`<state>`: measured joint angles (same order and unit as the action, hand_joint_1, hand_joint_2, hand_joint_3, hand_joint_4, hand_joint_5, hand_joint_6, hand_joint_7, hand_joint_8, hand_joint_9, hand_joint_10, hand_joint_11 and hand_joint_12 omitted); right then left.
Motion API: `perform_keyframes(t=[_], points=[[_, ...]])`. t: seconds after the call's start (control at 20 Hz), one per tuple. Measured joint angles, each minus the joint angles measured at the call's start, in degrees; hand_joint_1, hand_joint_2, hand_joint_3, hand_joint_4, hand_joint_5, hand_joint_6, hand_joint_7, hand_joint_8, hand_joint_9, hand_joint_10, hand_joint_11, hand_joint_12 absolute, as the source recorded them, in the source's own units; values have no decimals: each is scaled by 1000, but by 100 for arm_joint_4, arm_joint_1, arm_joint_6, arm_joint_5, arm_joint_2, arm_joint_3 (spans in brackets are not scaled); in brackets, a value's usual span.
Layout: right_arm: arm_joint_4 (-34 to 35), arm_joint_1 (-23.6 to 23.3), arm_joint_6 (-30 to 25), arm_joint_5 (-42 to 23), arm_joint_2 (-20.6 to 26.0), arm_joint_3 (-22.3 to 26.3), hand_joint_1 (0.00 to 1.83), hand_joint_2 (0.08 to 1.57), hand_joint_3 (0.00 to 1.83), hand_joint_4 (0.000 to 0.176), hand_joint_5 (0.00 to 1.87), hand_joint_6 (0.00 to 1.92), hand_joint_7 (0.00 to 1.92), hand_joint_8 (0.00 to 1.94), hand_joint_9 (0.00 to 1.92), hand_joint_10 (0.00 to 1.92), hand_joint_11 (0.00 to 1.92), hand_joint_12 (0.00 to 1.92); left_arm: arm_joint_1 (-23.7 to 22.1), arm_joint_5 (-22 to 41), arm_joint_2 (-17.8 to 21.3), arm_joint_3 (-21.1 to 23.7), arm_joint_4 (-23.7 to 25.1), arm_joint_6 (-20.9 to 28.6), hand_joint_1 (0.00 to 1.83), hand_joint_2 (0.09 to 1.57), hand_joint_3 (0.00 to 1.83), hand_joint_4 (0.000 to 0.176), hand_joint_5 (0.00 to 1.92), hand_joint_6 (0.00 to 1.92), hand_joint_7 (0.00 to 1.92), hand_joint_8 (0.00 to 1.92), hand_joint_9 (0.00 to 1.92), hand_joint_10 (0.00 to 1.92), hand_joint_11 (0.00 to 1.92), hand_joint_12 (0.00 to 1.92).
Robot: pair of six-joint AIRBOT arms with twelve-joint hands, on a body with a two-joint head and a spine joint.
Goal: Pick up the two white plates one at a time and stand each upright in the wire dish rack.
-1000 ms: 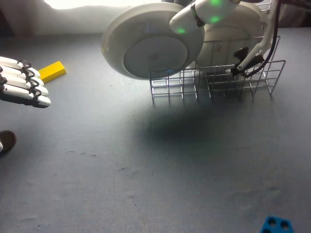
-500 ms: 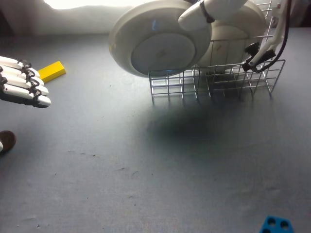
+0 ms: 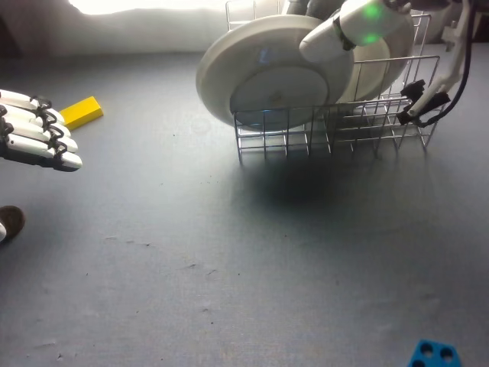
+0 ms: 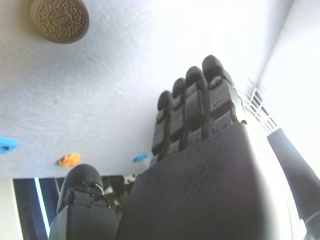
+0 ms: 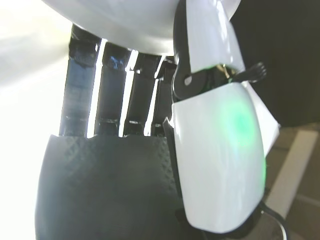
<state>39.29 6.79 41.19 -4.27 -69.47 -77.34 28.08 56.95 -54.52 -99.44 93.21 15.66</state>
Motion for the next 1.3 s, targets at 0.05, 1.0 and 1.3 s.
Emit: perform_keyframes(t=[0.05,1.0,1.3], points=[[4,20,-4,-22,7,0,1385,1066,0,0,1002,960,1133,672,1010,1000,880,1057,0,0,0,0,2,0,0,1056,0,0,126,0,117,0,99,1,0,248],[-1449,319,-131,-529,-122,114,1109,1146,0,0,634,595,735,292,750,239,329,1188,-17,0,0,0,13,-17,0,1053,0,0,140,2,123,3,108,4,0,290],[-1923,319,-136,-658,-155,219,1003,1032,0,0,641,9,683,0,668,18,182,1160,-17,0,0,7,42,-17,0,1054,0,0,140,1,122,2,105,4,0,268]])
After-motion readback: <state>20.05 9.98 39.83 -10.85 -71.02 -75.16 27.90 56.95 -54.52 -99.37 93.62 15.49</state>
